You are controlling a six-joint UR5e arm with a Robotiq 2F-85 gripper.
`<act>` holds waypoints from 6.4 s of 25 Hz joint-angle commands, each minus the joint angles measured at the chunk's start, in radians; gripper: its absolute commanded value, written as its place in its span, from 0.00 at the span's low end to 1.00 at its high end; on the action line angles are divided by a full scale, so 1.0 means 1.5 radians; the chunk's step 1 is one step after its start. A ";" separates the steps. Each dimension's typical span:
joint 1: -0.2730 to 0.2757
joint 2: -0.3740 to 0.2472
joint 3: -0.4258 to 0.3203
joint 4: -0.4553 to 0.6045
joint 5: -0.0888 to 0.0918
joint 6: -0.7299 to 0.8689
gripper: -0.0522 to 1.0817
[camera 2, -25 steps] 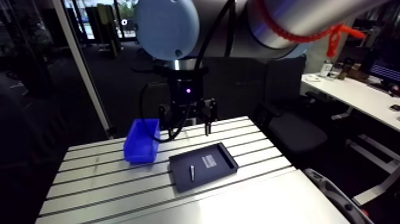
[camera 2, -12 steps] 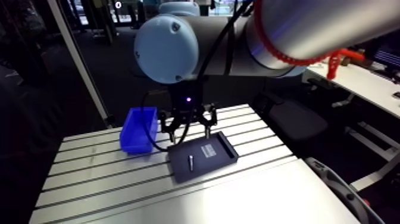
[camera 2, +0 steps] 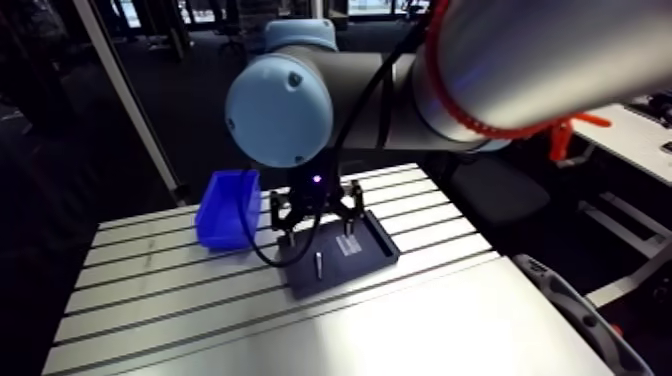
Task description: Pick up the M10 bolt from the tray and put it into the blue bin.
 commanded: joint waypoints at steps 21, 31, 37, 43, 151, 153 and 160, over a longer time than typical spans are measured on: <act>-0.006 0.042 0.020 -0.039 0.002 0.003 0.32; -0.004 0.042 0.026 -0.040 0.004 0.006 0.38; -0.004 0.045 0.024 -0.040 0.004 0.008 0.41; -0.004 0.048 0.024 -0.049 0.005 0.006 0.44; 0.078 -0.031 -0.101 0.096 0.033 -0.258 0.97; 0.080 -0.033 -0.116 0.099 0.045 -0.313 0.98; 0.132 -0.032 -0.153 0.098 0.047 -0.529 0.99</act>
